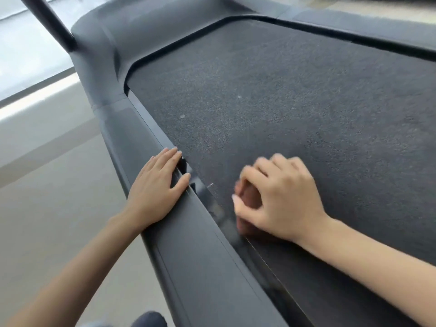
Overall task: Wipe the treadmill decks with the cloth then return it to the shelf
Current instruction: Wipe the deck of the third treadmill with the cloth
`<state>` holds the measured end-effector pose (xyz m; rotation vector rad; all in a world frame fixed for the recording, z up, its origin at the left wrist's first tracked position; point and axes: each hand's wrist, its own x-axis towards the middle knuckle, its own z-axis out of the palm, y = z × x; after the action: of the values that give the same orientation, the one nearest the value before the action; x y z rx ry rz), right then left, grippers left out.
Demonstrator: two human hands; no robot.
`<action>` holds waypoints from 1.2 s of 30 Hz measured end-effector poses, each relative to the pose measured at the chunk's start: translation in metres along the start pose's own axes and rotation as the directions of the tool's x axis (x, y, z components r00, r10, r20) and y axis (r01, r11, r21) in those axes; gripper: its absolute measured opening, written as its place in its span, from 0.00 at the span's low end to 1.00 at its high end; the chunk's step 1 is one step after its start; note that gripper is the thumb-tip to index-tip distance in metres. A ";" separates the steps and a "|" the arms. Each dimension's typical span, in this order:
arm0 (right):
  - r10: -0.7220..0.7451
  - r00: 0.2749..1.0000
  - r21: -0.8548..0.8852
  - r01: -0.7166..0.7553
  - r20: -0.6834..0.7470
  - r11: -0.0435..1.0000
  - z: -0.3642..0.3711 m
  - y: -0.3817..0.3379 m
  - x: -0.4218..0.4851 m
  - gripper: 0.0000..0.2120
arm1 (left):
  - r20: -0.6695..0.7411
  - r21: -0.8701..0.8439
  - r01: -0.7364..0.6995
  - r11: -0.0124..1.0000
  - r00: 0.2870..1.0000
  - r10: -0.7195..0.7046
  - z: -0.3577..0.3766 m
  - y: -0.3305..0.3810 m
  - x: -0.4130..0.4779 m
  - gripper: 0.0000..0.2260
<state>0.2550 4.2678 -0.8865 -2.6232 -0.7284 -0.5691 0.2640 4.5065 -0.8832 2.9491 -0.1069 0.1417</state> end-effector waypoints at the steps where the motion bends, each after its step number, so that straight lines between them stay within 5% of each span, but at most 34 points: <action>1: 0.044 0.999 -0.017 -0.044 0.003 0.999 0.014 -0.002 0.025 0.15 | 0.010 0.004 -0.016 1.000 1.000 0.015 0.001 -0.004 0.010 0.24; 9: 0.288 0.958 -0.153 -0.286 -0.012 0.946 0.092 0.015 0.171 0.19 | 0.059 -0.030 -0.234 0.972 0.970 0.235 0.008 -0.028 0.059 0.30; 17: 0.383 0.923 -0.185 -0.384 -0.040 0.905 0.041 -0.008 0.080 0.21 | 0.102 -0.138 -0.569 0.811 0.806 0.583 0.012 -0.017 0.092 0.27; 29: 0.653 0.716 -0.281 -0.697 -0.245 0.659 0.015 -0.053 0.007 0.16 | 0.088 -0.199 -0.576 0.793 0.795 0.600 0.019 -0.026 0.089 0.28; 36: 0.557 0.795 -0.280 -0.606 -0.241 0.745 0.033 -0.009 0.067 0.15 | 0.045 -0.220 -0.573 0.789 0.802 0.595 0.019 -0.027 0.088 0.27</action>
<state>0.3119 4.3161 -0.8815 -2.8643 0.2904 -0.7220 0.3554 4.5239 -0.8978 2.6178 -0.9992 0.0424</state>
